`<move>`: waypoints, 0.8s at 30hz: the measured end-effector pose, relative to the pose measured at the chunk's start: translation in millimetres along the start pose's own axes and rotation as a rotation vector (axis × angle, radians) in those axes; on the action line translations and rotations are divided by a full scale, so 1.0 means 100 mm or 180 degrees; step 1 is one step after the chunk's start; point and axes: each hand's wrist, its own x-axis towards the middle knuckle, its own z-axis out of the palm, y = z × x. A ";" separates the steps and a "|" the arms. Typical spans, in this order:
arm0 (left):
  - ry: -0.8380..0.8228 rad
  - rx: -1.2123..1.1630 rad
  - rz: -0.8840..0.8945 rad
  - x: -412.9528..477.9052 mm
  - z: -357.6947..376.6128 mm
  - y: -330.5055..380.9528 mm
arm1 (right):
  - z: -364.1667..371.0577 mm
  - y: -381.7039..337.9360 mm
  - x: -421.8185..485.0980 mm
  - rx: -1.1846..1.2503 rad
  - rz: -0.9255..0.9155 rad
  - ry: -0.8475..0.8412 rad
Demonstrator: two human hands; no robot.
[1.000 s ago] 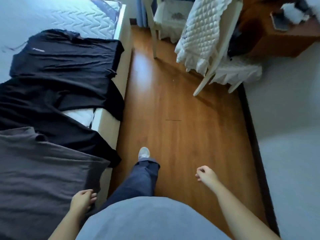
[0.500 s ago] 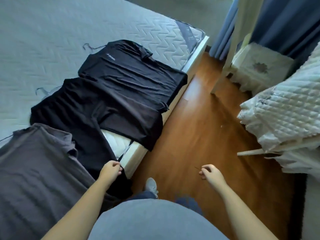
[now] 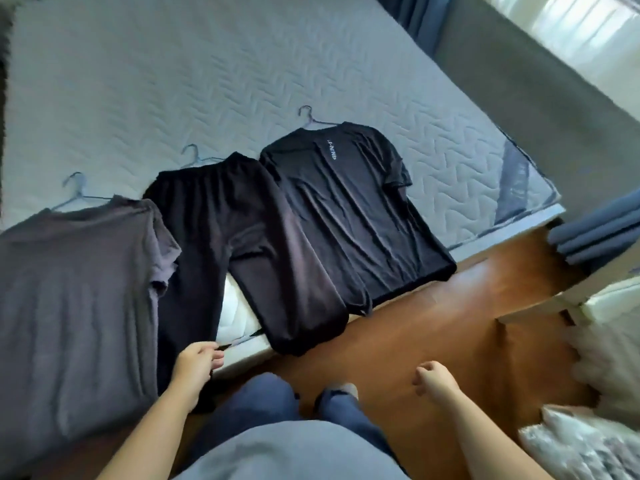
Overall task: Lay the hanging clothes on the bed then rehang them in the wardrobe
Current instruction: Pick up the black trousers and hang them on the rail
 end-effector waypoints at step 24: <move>0.0690 0.0539 -0.0320 2.58 -1.08 1.13 | 1.75 -4.25 1.13 -0.1848 -0.1254 -0.0690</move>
